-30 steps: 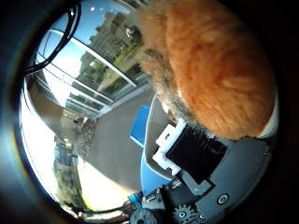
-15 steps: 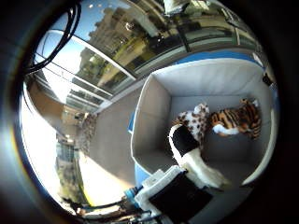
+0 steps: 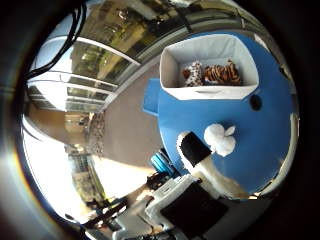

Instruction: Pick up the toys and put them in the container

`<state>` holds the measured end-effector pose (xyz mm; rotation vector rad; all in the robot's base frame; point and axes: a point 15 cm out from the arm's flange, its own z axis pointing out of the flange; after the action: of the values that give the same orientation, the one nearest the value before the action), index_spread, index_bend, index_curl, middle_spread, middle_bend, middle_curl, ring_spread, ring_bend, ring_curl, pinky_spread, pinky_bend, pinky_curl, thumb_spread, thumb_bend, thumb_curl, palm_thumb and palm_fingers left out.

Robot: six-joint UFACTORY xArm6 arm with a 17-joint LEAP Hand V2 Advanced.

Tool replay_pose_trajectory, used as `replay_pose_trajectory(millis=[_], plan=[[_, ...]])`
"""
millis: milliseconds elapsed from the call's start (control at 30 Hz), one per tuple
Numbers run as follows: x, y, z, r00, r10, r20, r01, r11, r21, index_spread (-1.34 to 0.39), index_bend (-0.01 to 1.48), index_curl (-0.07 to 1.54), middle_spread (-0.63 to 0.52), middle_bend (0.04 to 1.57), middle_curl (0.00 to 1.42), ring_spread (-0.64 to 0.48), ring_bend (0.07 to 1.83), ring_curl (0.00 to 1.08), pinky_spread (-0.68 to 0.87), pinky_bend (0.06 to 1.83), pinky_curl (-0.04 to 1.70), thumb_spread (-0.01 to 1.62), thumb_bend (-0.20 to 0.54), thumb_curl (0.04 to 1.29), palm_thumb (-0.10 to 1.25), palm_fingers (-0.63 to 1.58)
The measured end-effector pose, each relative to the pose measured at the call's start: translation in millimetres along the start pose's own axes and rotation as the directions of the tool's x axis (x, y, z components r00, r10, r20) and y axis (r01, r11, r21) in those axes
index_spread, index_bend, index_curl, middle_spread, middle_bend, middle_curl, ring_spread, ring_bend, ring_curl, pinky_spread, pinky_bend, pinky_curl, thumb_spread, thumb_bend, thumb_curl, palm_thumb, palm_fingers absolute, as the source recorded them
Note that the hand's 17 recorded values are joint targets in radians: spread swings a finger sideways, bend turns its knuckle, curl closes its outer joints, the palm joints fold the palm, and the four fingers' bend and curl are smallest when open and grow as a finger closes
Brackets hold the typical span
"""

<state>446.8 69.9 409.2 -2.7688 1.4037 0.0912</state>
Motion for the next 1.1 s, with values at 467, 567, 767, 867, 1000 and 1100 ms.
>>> replay_pose_trajectory(millis=[467, 567, 767, 867, 1000, 1100], plan=[[29, 54, 163, 0.994, 0.089, 0.065, -0.076, 0.981, -0.179, -0.27, 0.16, 0.32, 0.04, 0.19, 0.35, 0.27, 0.5, 0.28, 0.47, 0.85, 0.25, 1.12, -0.029, 0.35, 0.55, 0.1], [22, 50, 195, 0.994, 0.077, 0.074, -0.061, 0.976, -0.207, -0.25, 0.16, 0.31, 0.05, 0.2, 0.35, 0.27, 0.49, 0.28, 0.47, 0.84, 0.24, 1.12, -0.027, 0.34, 0.56, 0.12], [26, 45, 244, 0.993, 0.099, 0.061, -0.078, 0.957, -0.278, -0.17, 0.16, 0.29, 0.08, 0.19, 0.36, 0.28, 0.47, 0.28, 0.48, 0.81, 0.22, 1.12, -0.028, 0.34, 0.56, 0.15], [21, 43, 255, 0.994, 0.097, 0.059, -0.074, 0.95, -0.302, -0.11, 0.17, 0.29, 0.08, 0.2, 0.36, 0.28, 0.5, 0.29, 0.48, 0.8, 0.2, 1.12, -0.027, 0.34, 0.57, 0.22], [26, 47, 260, 0.996, 0.088, -0.015, -0.087, 0.933, -0.348, -0.06, 0.17, 0.28, 0.05, 0.21, 0.36, 0.29, 0.59, 0.3, 0.48, 0.82, 0.18, 1.11, -0.033, 0.34, 0.56, 0.41], [37, 53, 262, 0.993, 0.049, -0.105, -0.087, 0.913, -0.398, -0.11, 0.17, 0.27, -0.02, 0.29, 0.39, 0.27, 0.75, 0.34, 0.48, 0.94, 0.19, 1.1, -0.034, 0.33, 0.55, 0.82]])
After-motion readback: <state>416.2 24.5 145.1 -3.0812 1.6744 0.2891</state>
